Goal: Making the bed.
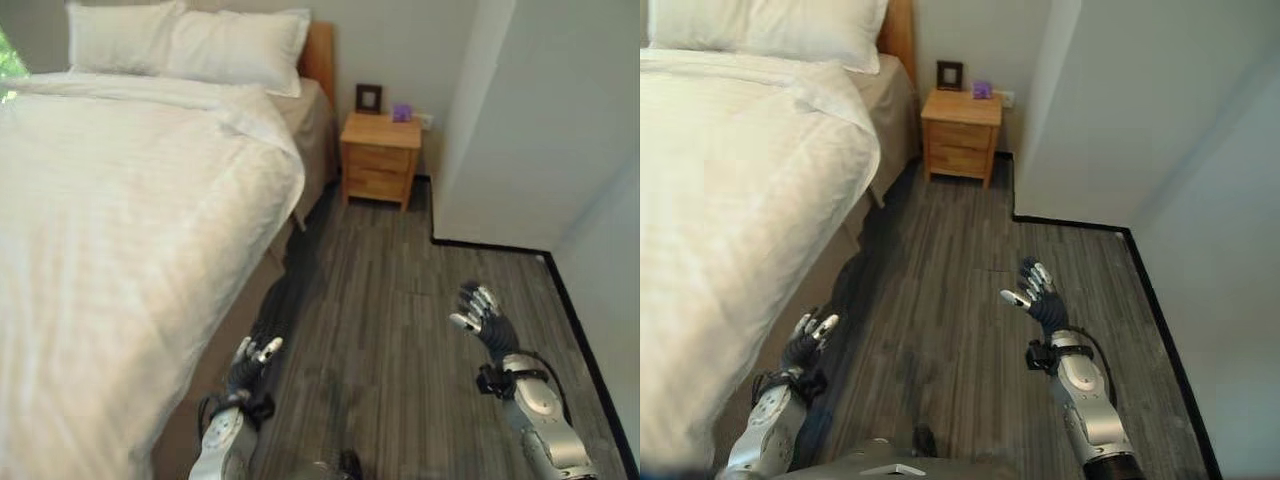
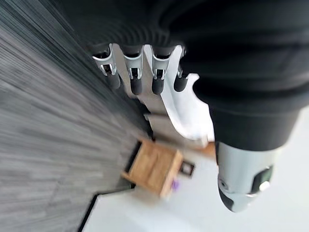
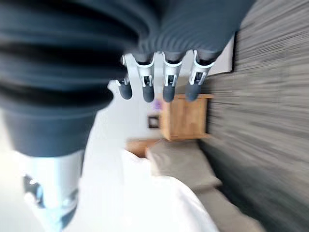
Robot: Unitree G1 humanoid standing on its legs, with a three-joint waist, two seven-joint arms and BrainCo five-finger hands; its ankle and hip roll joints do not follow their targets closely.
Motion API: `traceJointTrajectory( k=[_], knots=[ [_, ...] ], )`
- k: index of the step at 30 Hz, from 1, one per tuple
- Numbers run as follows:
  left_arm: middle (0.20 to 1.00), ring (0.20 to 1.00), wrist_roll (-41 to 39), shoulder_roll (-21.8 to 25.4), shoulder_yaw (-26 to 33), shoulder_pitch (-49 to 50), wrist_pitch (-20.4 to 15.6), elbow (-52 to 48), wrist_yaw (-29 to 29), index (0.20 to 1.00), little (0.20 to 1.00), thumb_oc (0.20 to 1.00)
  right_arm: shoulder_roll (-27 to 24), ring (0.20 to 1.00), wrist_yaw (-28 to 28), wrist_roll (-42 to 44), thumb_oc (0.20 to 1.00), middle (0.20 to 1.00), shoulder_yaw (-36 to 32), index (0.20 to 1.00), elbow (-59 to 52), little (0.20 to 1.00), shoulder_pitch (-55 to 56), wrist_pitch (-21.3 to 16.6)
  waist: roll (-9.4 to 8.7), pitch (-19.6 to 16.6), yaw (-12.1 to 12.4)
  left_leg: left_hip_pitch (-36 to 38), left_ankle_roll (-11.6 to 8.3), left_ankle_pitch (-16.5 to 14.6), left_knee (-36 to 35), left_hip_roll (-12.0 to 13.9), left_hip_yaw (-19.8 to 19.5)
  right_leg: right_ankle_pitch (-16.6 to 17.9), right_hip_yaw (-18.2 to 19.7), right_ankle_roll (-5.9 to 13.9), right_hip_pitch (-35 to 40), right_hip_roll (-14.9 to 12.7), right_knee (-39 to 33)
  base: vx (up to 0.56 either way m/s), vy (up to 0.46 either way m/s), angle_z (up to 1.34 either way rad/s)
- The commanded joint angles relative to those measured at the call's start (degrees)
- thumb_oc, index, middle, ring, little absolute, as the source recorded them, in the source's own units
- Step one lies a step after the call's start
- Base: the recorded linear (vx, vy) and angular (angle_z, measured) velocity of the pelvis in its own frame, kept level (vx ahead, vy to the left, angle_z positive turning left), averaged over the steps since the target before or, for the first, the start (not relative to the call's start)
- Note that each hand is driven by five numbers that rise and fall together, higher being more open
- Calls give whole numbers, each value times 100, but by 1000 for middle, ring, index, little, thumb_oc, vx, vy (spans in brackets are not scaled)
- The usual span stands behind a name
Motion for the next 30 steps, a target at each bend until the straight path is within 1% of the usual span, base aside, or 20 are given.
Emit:
traceJointTrajectory(
  k=[1, 2, 3, 6, 8, 10, 11, 13, 15, 17, 19, 21, 22, 23, 25, 26, 27, 28, 29, 30],
  knots=[
    [1000, 1000, 23, 469, 168, 23, -311, -593, -60, 1000, 1000, 1000, -257, 1000, 203, 16, 1000, 1000, -250, 1000, 70, 1000, -439, -231, -53, 153, 208, 408, -623, 947, -509, 696, -503, 1706, 477, 389, 915, 25, -3537, 597, -233, 106],
    [1000, 1000, -14, 481, 154, 5, -334, -568, -51, 1000, 1000, 1000, -265, 1000, 159, 62, 1000, 1000, -290, 1000, 99, 1000, -435, -238, -70, 173, 141, 470, -676, 836, -541, 711, -590, 1728, 571, 398, 821, 32, -3945, 581, -279, 116],
    [1000, 1000, -8, 466, 159, -28, -361, -501, -26, 1000, 1000, 1000, -259, 1000, 114, 66, 1000, 1000, -361, 1000, 154, 1000, -383, -277, -109, 194, 48, 699, -802, 683, -639, 707, -736, 1739, 721, 441, 795, 155, -5079, 560, -292, 113],
    [1000, 1000, 31, 452, 157, -212, -435, -395, 46, 1000, 1000, 1000, -300, 1000, 51, -38, 1000, 1000, -465, 1000, 140, 1000, -272, -266, -166, 152, -175, 1149, -1025, 502, -876, 762, -1022, 1965, 1238, 724, 533, 441, -6464, 617, -251, 102],
    [1000, 1000, 77, 391, 157, -295, -484, -437, 74, 1000, 1000, 1000, -375, 1000, 100, -182, 1000, 1000, -540, 1000, 114, 1000, -177, -247, -144, 93, -296, 1466, -1132, 401, -893, 904, -1183, 2139, 1295, 831, 422, 618, -6567, 603, -250, 142],
    [1000, 1000, 56, 312, 154, -337, -494, -371, 76, 1000, 1000, 1000, -465, 1000, 156, -235, 1000, 1000, -578, 1000, 83, 1000, -99, -263, -161, 57, -358, 1557, -1223, 359, -579, 1097, -1353, 1988, 1421, 699, 427, 685, -6151, 533, -304, 68],
    [1000, 1000, 24, 276, 113, -347, -506, -346, 45, 1000, 1000, 1000, -502, 1000, 186, -235, 1000, 1000, -554, 1000, 127, 1000, -129, -268, -127, 60, -374, 1496, -1295, 541, -242, 1230, -1404, 1911, 1455, 624, 458, 742, -6002, 482, -356, 27],
    [1000, 1000, -157, 189, 127, -383, -530, -303, 151, 1000, 1000, 1000, -635, 1000, 160, -160, 1000, 1000, -452, 1000, 189, 1000, -288, -306, -141, 168, -342, 714, -1386, 1516, 2067, 1529, -1423, 1662, 1368, 221, 747, 900, -5838, 444, -532, -6],
    [1000, 1000, -386, 181, 155, -299, -475, -454, 62, 1000, 1000, 1000, -653, 1000, 249, 278, 1000, 1000, -472, 1000, 45, 1000, -278, -358, -340, 336, -246, -267, -1405, 1813, 4010, 1772, -941, 1431, 1095, -151, 1311, 1055, -6083, 419, -658, -8],
    [1000, 1000, -304, 231, 58, -226, -409, -484, -13, 1000, 1000, 1000, -781, 1000, 196, 404, 1000, 1000, -535, 1000, 79, 1000, -173, -306, -459, 526, -25, -1040, -1348, 1618, 4902, 1789, -743, 1155, 1050, -363, 1853, 1184, -6312, 447, -459, -3],
    [1000, 1000, -372, 211, 58, -234, -367, -454, 18, 1000, 1000, 1000, -920, 1000, 113, 434, 1000, 1000, -663, 1000, 101, 1000, -246, -231, -446, 582, 125, -1790, -1401, 1485, 4662, 1669, -513, 938, 977, -392, 2255, 1209, -6386, 500, -232, 16],
    [1000, 1000, -388, 204, 63, -172, -377, -466, -66, 1000, 1000, 1000, -987, 1000, 156, 547, 1000, 1000, -795, 1000, 6, 1000, -324, -270, -381, 519, 227, -2035, -1453, 1537, 3728, 1788, -178, 729, 814, -338, 2529, 1260, -6428, 552, -127, 10],
    [1000, 1000, -329, 239, 73, -117, -368, -507, -126, 1000, 1000, 1000, -996, 1000, 132, 607, 1000, 1000, -928, 1000, -61, 1000, -312, -338, -320, 435, 244, -2017, -1469, 1680, 2784, 1951, 396, 596, 682, -282, 2671, 1327, -6440, 637, -114, -6],
    [1000, 1000, -282, 251, 49, -78, -368, -501, -145, 1000, 1000, 1000, -989, 1000, 122, 612, 1000, 1000, -951, 1000, -31, 1000, -335, -345, -308, 364, 310, -1966, -1530, 1630, 2359, 1891, 574, 481, 667, -232, 2805, 1340, -6446, 674, -74, -19],
    [1000, 1000, -255, 232, 65, 28, -370, -520, -156, 1000, 1000, 1000, -983, 1000, 151, 642, 1000, 1000, -909, 1000, -13, 1000, -433, -361, -276, 183, 362, -1736, -1456, 1771, 684, 1590, 1256, 262, 452, -46, 3071, 1351, -6394, 614, -40, 44],
    [1000, 1000, -241, 226, 85, 50, -341, -547, -122, 1000, 1000, 1000, -982, 1000, 159, 666, 1000, 1000, -883, 1000, -9, 1000, -498, -360, -267, 110, 355, -1613, -1405, 1812, 439, 1589, 1732, 260, 295, 25, 3159, 1358, -6292, 526, -55, 70],
    [1000, 1000, -260, 229, 87, 84, -323, -587, -141, 1000, 1000, 1000, -988, 1000, 224, 711, 1000, 1000, -833, 1000, -40, 1000, -583, -323, -266, 52, 377, -1389, -1244, 1661, 272, 1470, 1841, 349, 211, 113, 3137, 1299, -6032, 528, -11, 20],
    [1000, 1000, -273, 231, 102, 134, -316, -641, -191, 1000, 1000, 1000, -941, 1000, 344, 755, 1000, 1000, -654, 1000, -80, 1000, -683, -268, -273, -13, 494, -1192, -974, 1431, 98, 1215, 1639, 621, 117, 243, 3042, 1155, -5475, 537, 135, 52],
    [1000, 1000, -239, 250, 73, 171, -313, -642, -197, 1000, 1000, 1000, -896, 1000, 405, 737, 1000, 1000, -532, 1000, -63, 1000, -703, -259, -364, -44, 485, -1057, -718, 1220, 97, 894, 1590, 1151, 93, 513, 2888, 839, -4568, 559, 234, 71],
    [1000, 1000, -198, 254, 83, 92, -287, -612, -118, 1000, 1000, 1000, -869, 1000, 405, 658, 1000, 1000, -419, 1000, -89, 1000, -764, -226, -371, -65, 457, -802, -484, 1032, -30, 675, 1603, 1933, 74, 804, 2683, 520, -3514, 489, 214, 73]
  ],
)
